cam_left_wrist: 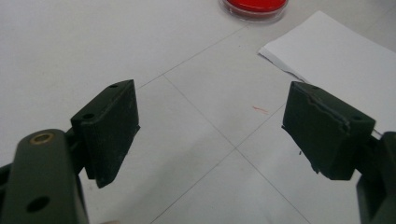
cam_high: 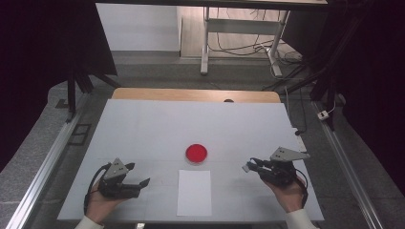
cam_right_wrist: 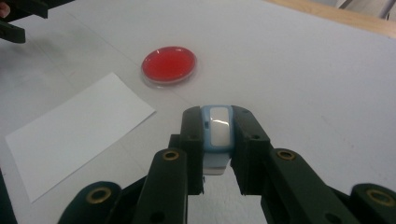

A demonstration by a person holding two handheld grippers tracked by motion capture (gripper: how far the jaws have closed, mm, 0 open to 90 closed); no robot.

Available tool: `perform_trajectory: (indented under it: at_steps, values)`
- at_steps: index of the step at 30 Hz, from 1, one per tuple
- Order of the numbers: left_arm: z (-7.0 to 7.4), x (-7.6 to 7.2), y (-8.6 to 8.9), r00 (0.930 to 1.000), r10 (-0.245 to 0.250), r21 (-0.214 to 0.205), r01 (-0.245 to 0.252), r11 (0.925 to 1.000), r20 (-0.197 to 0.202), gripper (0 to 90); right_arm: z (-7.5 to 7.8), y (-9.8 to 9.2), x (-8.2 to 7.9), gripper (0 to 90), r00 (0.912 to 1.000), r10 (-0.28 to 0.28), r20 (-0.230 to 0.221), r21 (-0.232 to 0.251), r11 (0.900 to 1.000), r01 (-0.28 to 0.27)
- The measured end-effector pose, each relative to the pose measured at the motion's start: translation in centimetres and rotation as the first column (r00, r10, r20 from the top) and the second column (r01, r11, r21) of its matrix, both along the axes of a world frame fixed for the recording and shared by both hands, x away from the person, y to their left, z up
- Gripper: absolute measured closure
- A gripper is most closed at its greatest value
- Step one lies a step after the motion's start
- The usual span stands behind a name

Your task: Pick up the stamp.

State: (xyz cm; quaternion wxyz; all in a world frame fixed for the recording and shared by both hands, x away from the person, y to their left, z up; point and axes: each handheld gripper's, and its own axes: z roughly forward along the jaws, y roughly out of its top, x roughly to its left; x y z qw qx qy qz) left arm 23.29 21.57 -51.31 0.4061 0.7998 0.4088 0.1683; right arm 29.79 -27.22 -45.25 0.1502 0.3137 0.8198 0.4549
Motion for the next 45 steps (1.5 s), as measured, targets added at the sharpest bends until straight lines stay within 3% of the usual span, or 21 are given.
perform_trajectory:
  at_steps: [8, 22, 33, 45]
  values:
    - [0.1, 0.0, 0.1, 0.9999, 0.011, -0.023, -0.011, 0.9997, 0.008, 18.9, 0.2, 1.7, 0.7, 75.6, 0.9998, 0.008, 0.021, 0.06, 0.9981, -0.01]
    - [0.1, -0.6, 0.8, 0.9996, 0.025, -0.064, -0.024, 0.9976, 0.016, 19.2, 0.0, 3.6, 0.8, 75.6, 0.9995, 0.025, 0.021, 0.079, 0.9965, -0.026]
    - [0.0, -0.9, 0.4, 0.9997, 0.016, -0.054, -0.015, 0.9984, 0.017, 19.3, -0.3, 6.4, 0.6, 75.6, 0.9977, 0.06, 0.031, 0.08, 0.9948, -0.062]
    - [-0.1, -0.6, 0.4, 0.9997, 0.017, -0.066, -0.016, 0.9977, 0.015, 19.3, -0.3, 8.0, 0.6, 75.5, 0.9972, 0.072, 0.022, 0.094, 0.9929, -0.074]
